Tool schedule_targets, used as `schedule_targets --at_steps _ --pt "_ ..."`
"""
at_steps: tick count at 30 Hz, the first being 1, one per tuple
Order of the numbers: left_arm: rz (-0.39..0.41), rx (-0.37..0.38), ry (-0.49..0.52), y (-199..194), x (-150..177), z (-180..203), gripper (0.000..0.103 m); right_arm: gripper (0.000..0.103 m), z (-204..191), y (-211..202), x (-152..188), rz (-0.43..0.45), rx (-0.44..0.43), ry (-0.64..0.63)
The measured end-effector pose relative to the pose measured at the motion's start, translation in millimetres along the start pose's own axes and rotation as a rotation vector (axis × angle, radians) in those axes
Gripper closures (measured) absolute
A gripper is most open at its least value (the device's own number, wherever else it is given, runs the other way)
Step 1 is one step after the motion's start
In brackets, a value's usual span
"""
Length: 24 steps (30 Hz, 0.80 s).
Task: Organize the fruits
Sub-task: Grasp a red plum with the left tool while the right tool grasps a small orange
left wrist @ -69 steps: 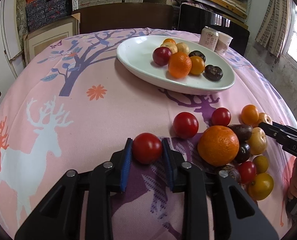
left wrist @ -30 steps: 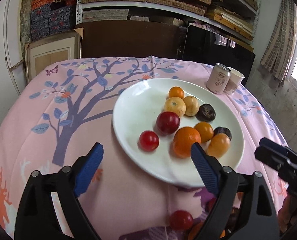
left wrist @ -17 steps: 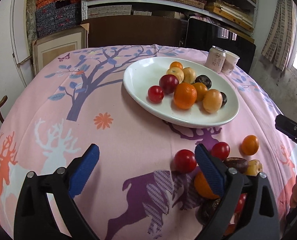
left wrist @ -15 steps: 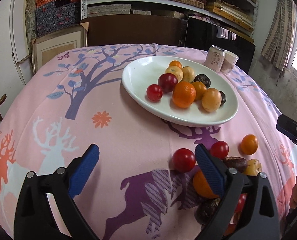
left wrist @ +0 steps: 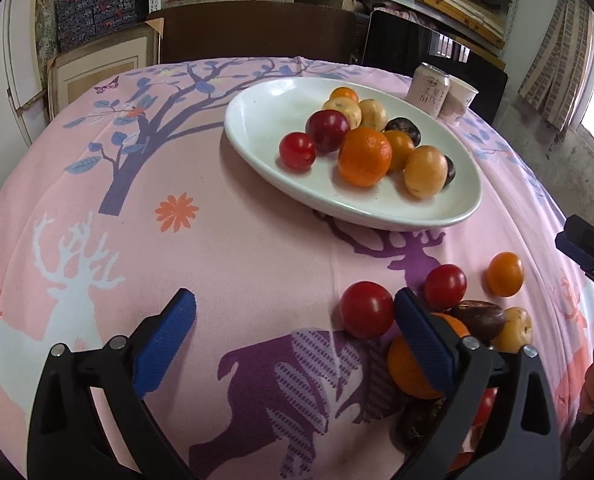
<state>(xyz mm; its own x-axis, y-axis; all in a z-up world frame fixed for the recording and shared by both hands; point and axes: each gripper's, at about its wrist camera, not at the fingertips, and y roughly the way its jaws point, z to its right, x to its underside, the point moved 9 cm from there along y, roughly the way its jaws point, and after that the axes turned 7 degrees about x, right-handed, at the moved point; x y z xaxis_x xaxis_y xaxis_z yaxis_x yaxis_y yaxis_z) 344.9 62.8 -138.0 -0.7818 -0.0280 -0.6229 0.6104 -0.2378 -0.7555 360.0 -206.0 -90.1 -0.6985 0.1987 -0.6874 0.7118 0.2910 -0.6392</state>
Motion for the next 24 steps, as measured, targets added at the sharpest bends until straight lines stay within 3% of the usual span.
schedule_targets --at_steps 2,7,11,14,21,24 --pt "0.004 -0.013 -0.003 -3.5 0.9 -4.6 0.004 0.023 1.7 0.9 0.1 -0.002 0.001 0.006" --pt "0.077 -0.183 -0.033 -34.2 1.2 -39.3 0.004 0.023 7.0 4.3 1.1 -0.020 -0.006 0.036" --pt "0.113 -0.150 -0.112 -52.1 9.2 -54.3 0.004 0.023 5.8 0.7 -0.1 -0.016 -0.027 0.045" --pt "0.099 -0.146 -0.117 -46.9 12.5 -55.8 0.004 0.022 3.4 -0.9 0.5 -0.010 -0.029 0.038" --pt "0.074 -0.206 0.049 -39.7 25.1 -26.8 0.004 0.022 6.4 -0.3 1.7 -0.020 -0.028 0.048" --pt "0.072 -0.206 0.065 -40.9 28.0 -23.6 0.004 0.022 4.1 0.9 3.2 -0.027 -0.028 0.042"
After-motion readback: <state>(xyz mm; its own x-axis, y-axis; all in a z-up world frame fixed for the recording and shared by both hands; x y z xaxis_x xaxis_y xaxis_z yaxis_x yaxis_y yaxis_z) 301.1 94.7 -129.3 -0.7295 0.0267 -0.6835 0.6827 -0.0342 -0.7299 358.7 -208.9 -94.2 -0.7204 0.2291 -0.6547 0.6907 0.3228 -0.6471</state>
